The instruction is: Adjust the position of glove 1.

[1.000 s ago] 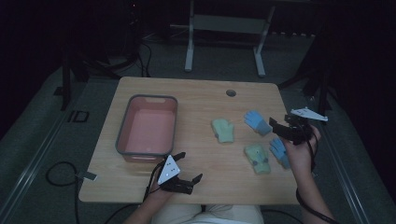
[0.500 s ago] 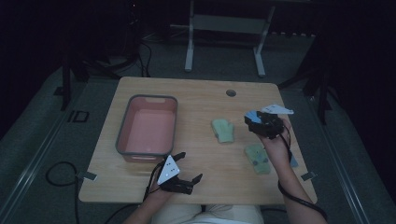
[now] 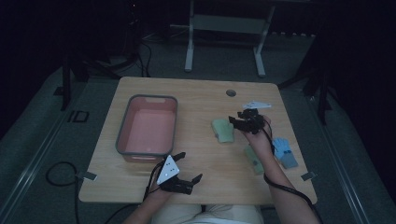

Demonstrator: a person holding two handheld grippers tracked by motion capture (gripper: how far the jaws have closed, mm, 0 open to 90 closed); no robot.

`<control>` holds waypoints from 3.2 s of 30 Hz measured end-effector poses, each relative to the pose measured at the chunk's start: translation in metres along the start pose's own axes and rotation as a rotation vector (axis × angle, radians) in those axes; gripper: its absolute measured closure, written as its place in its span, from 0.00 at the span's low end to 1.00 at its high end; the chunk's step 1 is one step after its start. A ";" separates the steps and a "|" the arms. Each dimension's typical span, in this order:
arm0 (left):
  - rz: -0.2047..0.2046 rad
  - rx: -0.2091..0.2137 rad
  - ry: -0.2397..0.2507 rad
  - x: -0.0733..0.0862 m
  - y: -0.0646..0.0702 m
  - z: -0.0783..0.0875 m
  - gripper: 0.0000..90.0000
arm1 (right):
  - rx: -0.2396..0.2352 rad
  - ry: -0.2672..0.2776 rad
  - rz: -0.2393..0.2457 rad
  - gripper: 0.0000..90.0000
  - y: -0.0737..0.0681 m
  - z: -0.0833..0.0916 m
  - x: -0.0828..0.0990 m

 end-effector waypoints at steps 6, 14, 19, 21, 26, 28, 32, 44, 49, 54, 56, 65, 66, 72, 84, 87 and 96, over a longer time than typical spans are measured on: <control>-0.001 0.002 0.000 0.000 0.000 0.000 0.02 | -0.080 -0.042 0.015 0.62 -0.010 -0.023 0.007; -0.003 0.003 0.001 0.000 0.000 0.000 0.02 | -0.073 -0.109 0.040 0.67 -0.016 -0.048 0.018; -0.003 0.004 0.001 0.000 0.000 0.000 0.02 | -0.063 -0.137 0.045 0.68 -0.016 -0.059 0.022; -0.004 0.004 0.002 0.000 0.000 0.000 0.02 | -0.058 -0.153 0.050 0.67 -0.017 -0.065 0.024; -0.006 0.006 0.001 0.000 0.001 0.000 0.02 | -0.001 -0.193 0.034 0.73 -0.014 -0.078 0.030; -0.005 0.007 0.001 0.000 0.001 0.000 0.02 | 0.011 -0.197 0.035 0.75 -0.014 -0.080 0.030; -0.007 0.008 0.000 0.000 0.001 0.000 0.02 | 0.016 -0.206 0.025 0.83 -0.015 -0.083 0.030; -0.006 0.008 -0.002 0.000 0.000 0.000 0.02 | 0.101 -0.164 -0.030 0.96 -0.020 -0.058 0.013; -0.003 0.009 -0.003 0.000 0.001 0.000 0.02 | 0.108 -0.113 -0.065 0.96 -0.027 -0.030 0.000; -0.007 0.007 -0.006 0.000 0.000 0.000 0.02 | 0.138 -0.063 -0.072 0.96 -0.040 -0.001 -0.006; -0.009 0.007 -0.004 0.000 0.001 0.000 0.02 | 0.131 -0.044 -0.098 0.96 -0.044 0.009 -0.005; -0.013 0.004 -0.006 0.000 0.001 0.000 0.02 | 0.136 -0.029 -0.114 0.96 -0.067 0.046 0.016; -0.015 0.002 -0.006 0.000 0.001 0.000 0.02 | 0.140 -0.026 -0.116 0.97 -0.071 0.050 0.022; -0.017 0.002 -0.008 0.000 0.002 -0.001 0.02 | 0.138 -0.034 -0.113 0.96 -0.084 0.056 0.048; -0.017 0.001 -0.009 0.000 0.002 -0.001 0.02 | 0.142 -0.134 -0.117 0.96 -0.098 0.018 0.093; -0.015 0.002 -0.009 0.000 0.002 -0.001 0.02 | 0.152 -0.147 -0.118 0.96 -0.097 0.006 0.094; -0.014 0.007 -0.008 0.000 0.001 0.000 0.02 | 0.164 -0.164 -0.129 0.96 -0.090 -0.020 0.083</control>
Point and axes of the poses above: each handheld gripper's, and its own axes: z roughly backward along the jaws, x roughly out of its underside, y roughly to its right, the point moved 9 cm from there along -z, roughly forward along the jaws, and after that the axes turned 10 degrees about -y, right-handed, at the moved point
